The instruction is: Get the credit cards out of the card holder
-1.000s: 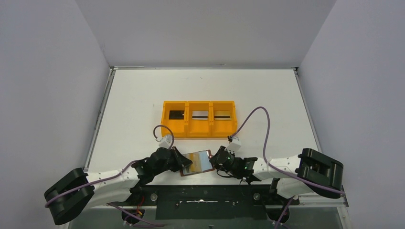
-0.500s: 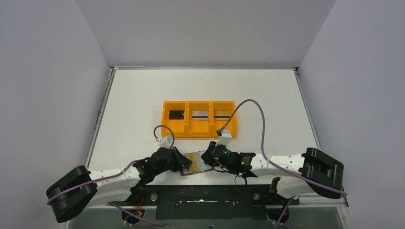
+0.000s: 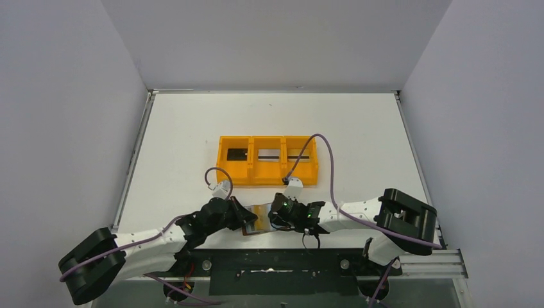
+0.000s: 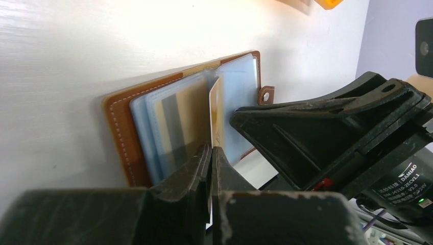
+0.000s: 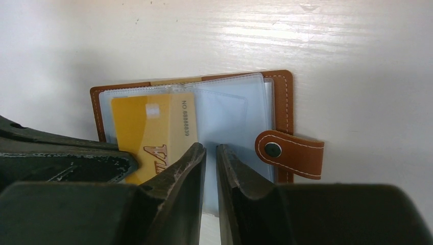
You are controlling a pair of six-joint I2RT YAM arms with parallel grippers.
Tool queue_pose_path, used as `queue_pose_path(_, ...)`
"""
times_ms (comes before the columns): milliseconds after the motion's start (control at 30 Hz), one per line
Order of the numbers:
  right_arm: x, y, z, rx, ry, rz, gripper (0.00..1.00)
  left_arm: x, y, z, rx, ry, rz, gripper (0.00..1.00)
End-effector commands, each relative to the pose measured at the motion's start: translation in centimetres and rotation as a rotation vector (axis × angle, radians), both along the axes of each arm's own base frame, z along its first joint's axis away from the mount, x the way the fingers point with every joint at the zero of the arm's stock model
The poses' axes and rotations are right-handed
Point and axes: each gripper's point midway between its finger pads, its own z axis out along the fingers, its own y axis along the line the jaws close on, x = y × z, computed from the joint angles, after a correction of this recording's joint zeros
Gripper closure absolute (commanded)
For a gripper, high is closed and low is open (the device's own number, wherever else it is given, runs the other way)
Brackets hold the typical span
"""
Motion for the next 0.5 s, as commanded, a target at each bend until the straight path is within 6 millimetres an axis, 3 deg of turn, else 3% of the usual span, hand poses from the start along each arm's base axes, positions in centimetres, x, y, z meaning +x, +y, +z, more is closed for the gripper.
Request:
queue_pose_path(0, -0.1, -2.7, -1.8, -0.109, 0.014, -0.066, 0.82, 1.2, 1.6, 0.7, 0.079, -0.049, 0.036, 0.99)
queue_pose_path(200, 0.0, -2.9, -1.9, -0.118, 0.013, -0.072, 0.83, 1.7, 3.0, 1.4, 0.113, -0.056, 0.044, 0.99)
queue_pose_path(467, 1.4, -1.7, 1.5, -0.137, -0.079, -0.015, 0.82, 2.6, 4.0, 4.2, 0.112, -0.113, 0.07, 0.99)
